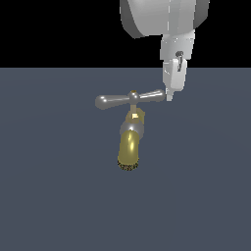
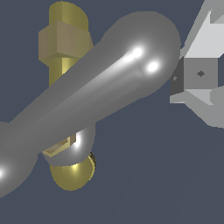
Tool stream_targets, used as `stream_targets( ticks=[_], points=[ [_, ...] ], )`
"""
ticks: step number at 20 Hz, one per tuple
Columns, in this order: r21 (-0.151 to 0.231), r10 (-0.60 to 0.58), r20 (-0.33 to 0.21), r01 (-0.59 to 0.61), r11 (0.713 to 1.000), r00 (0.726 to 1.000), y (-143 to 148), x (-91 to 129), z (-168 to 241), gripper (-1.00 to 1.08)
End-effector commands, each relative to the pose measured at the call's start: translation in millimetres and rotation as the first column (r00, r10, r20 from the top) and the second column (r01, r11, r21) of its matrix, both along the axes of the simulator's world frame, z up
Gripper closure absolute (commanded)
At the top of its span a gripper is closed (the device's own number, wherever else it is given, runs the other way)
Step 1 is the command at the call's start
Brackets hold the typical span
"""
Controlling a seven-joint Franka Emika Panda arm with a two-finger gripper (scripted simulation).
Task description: Turn on the faucet by rotating a designated handle.
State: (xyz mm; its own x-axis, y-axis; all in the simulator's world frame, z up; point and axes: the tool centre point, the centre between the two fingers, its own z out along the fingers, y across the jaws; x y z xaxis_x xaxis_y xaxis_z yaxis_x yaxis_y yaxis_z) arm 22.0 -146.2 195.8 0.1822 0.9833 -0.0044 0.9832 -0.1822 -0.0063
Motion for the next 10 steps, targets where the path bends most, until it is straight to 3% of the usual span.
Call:
stream_targets(
  ticks=[1,10],
  points=[
    [0.004,0.024,0.004,-0.024,1.000,1.000,19.2,13.2,0.1,1.08],
    [0.004,0.026,0.005,-0.026,1.000,1.000,35.7,41.7,0.1,1.08]
  ],
)
